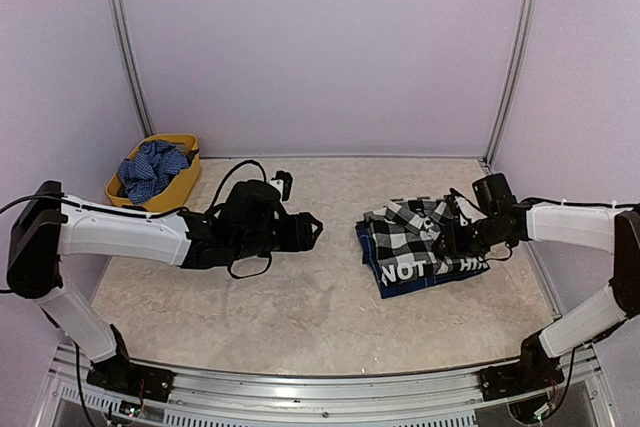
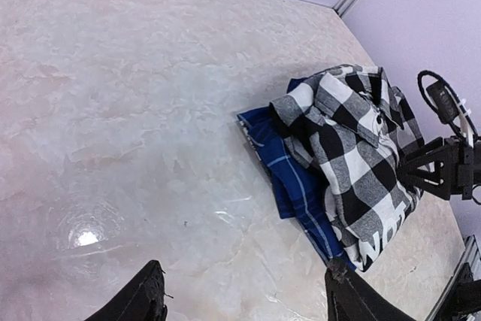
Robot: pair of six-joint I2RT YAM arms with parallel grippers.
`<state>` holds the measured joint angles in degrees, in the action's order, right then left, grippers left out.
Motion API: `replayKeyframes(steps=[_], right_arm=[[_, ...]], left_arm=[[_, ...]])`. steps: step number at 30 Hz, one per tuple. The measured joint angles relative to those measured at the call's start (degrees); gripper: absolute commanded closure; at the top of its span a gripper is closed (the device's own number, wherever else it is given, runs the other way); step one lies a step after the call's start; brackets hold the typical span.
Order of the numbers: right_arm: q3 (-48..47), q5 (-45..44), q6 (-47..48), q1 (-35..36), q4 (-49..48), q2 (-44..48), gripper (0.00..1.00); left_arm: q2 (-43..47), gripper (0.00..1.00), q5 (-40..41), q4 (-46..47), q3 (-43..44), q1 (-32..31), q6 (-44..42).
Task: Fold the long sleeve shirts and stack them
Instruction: Reset both arms
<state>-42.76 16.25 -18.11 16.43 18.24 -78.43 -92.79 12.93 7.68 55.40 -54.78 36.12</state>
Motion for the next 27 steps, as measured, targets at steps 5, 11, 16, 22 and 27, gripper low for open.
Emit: replayKeyframes(steps=[5, 11, 16, 22, 27], right_arm=[[2.0, -3.2, 0.0, 1.0, -1.6, -3.8, 0.56], [3.5, -4.5, 0.1, 1.5, -1.6, 0.6, 0.47], [2.8, -3.2, 0.3, 1.5, 0.2, 7.6, 0.37], [-2.6, -5.7, 0.5, 1.6, 4.0, 14.7, 0.24], [-7.1, -10.8, 1.4, 1.6, 7.4, 17.6, 0.19]], left_arm=[[4.0, 0.29, 5.3, -4.1, -0.5, 0.0, -0.9], [7.4, 0.17, 10.4, -8.6, -2.5, 0.0, -1.6], [10.0, 0.02, 14.5, -12.3, -4.1, 0.0, -1.2], [17.8, 0.01, 19.8, -16.3, -6.4, 0.3, -0.5], [26.3, 0.01, 22.2, -19.1, -8.5, 3.4, -1.0]])
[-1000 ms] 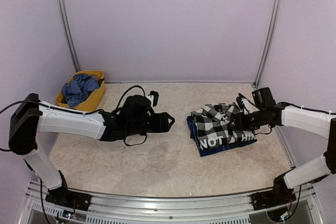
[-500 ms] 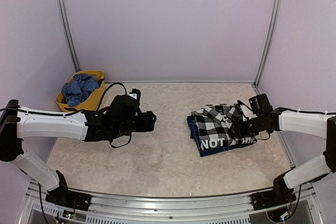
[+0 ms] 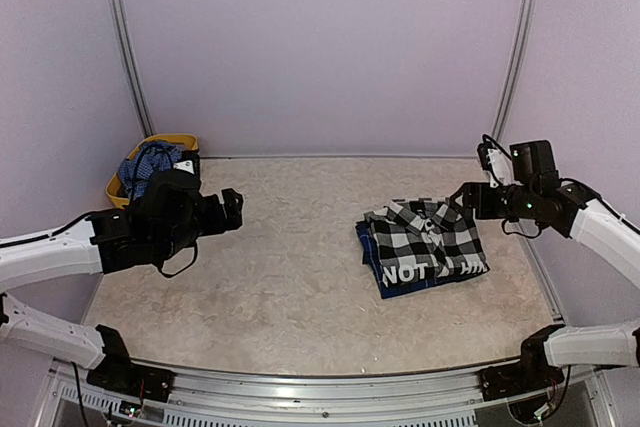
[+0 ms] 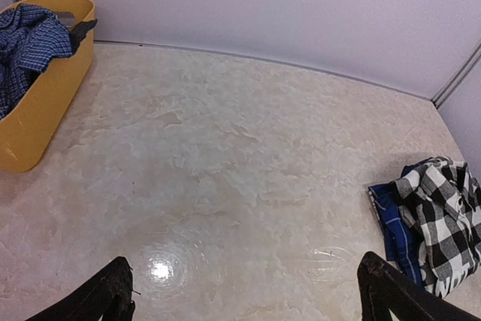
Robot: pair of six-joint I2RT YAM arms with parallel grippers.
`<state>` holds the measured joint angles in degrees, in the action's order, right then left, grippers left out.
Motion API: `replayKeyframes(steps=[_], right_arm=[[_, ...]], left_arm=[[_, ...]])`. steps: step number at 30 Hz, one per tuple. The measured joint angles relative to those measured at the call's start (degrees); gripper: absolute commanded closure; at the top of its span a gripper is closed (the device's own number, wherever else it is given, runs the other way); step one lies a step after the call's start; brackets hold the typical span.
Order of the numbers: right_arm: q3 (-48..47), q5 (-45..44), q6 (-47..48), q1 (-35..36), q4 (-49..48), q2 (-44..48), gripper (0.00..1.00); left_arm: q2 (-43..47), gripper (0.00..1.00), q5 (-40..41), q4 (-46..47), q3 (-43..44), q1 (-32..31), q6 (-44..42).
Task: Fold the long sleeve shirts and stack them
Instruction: Reset both arms
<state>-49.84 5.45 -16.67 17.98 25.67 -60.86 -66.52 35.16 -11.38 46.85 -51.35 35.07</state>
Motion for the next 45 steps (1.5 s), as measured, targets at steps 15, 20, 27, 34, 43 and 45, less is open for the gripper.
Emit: replayKeyframes(steps=[15, 20, 27, 34, 43, 45], right_arm=[[-5.4, -6.0, 5.1, -0.9, 2.0, 9.8, 0.07], [-2.7, -6.0, 5.9, -0.9, 0.4, 14.5, 0.04], [0.3, -6.2, 6.7, -0.9, -1.4, 20.0, 0.02], [0.3, -6.4, 7.1, -0.9, -1.8, 18.8, 0.02], [0.3, -6.6, 7.3, -0.9, -1.8, 18.7, 0.02], [0.3, -6.6, 7.3, -0.9, -1.8, 18.7, 0.01]], left_arm=[[21.9, 0.01, -9.9, -0.1, -4.1, 17.9, -9.9], [21.1, 0.01, -11.6, -1.1, -2.1, 17.9, -12.4], [21.3, 0.01, -11.7, -1.2, -0.8, 17.9, -13.7], [21.1, 0.01, -11.9, -1.2, -0.8, 17.9, -13.9], [21.1, 0.01, -12.0, -1.2, -0.8, 17.9, -13.9], [21.1, 0.01, -12.0, -1.2, -0.8, 17.9, -13.9]])
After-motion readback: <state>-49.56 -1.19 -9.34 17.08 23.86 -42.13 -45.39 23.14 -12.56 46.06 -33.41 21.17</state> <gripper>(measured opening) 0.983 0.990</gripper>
